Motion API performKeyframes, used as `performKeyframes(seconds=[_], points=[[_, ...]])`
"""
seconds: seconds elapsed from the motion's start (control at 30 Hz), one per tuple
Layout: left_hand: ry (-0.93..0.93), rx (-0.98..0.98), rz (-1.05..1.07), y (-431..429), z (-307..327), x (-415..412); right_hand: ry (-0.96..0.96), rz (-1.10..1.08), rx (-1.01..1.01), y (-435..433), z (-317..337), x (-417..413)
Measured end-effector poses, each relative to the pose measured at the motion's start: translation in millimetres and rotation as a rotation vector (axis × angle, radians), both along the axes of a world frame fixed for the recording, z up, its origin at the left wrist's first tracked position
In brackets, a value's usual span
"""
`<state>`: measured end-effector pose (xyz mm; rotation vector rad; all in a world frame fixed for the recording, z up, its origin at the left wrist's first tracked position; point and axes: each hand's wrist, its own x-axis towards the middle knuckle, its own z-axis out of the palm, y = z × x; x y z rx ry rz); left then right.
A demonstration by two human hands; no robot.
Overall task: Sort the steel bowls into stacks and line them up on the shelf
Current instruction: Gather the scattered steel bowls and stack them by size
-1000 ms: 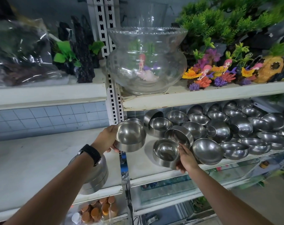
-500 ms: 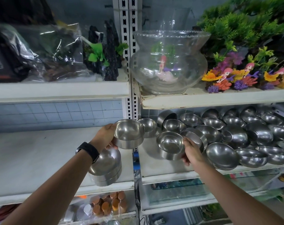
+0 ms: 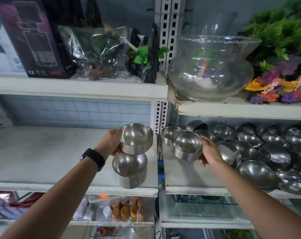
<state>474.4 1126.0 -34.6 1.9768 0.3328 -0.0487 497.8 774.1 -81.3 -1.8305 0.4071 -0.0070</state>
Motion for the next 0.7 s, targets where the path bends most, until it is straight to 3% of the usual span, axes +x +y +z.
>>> performKeyframes(seconds=[0.23, 0.7], points=[[0.018, -0.055, 0.048, 20, -4, -12, -0.003, 0.063, -0.017, 24, 8, 6], [0.017, 0.03, 0.025, 33, -19, -34, -0.021, 0.102, 0.051, 50, 12, 15]])
